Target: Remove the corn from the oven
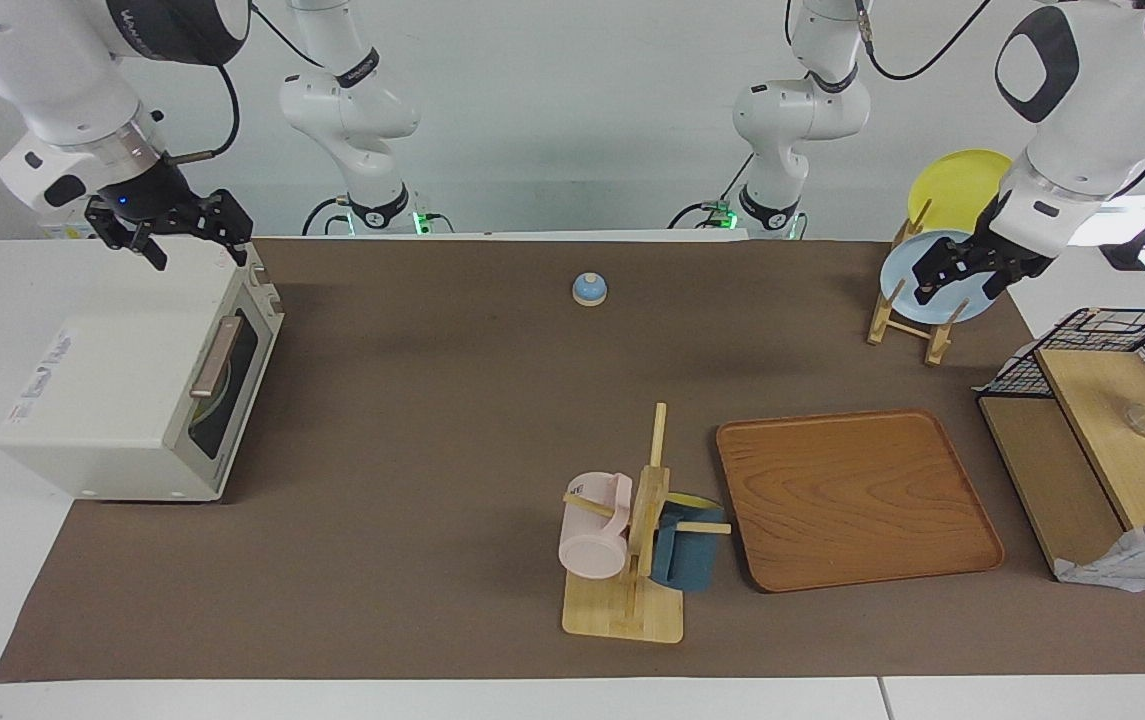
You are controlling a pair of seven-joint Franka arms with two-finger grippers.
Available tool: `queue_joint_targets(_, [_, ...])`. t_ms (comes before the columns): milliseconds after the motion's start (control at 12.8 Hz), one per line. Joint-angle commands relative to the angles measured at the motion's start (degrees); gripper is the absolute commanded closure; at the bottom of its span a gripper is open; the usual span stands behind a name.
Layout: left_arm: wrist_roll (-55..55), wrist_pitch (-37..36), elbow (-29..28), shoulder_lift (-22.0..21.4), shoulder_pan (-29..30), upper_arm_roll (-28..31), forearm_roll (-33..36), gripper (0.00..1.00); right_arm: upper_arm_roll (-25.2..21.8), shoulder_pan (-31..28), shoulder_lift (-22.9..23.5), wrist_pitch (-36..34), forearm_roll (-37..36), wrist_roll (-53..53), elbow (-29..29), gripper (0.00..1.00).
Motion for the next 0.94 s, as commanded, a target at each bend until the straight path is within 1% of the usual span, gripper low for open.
queue_joint_targets(0, [0.55,-1.02,-0.01,-0.51,0.72,-0.51,0.3,0.0,0.02,-0.44,0.35,-0.55,1.11,0.47,0.48,0.0])
queue_joint_targets(234, [0.55,-1.1,-0.01,-0.51,0.72,-0.51,0.3,0.0,0.02,-0.18,-0.09,-0.55,0.58,0.73,0.22,0.0])
queue_joint_targets(469, [0.55,-1.1,-0.01,-0.51,0.72,-0.51,0.21,0.0,0.11,-0.18,-0.97,0.24,0.58,-0.14,-1.72,0.0])
queue_joint_targets(547, [0.55,-1.1,-0.01,-0.51,0.72,-0.51,0.3,0.0,0.19,0.34,-0.88,0.68,0.41,-0.14,-1.63,0.08])
queue_joint_targets(625, [0.55,-1.1,-0.01,-0.51,0.72,-0.51,0.3,0.0,0.46,0.35,-0.88,1.12,0.41,-0.49,-1.63,0.38])
queue_joint_targets(703, [0.55,-1.1,-0.01,-0.51,0.72,-0.51,0.3,0.0,0.46,0.35,-0.8,1.12,-0.46,-2.06,-1.46,0.71])
queue_joint_targets(781, [0.55,-1.1,-0.01,-0.51,0.72,-0.51,0.3,0.0,0.54,0.43,-0.97,1.56,-1.69,-5.12,-1.89,0.93])
queue_joint_targets(859, [0.46,-1.1,-0.01,-0.51,0.72,-0.51,0.21,0.0,0.55,0.26,-1.14,5.3,-2.23,-6.89,-4.59,1.0])
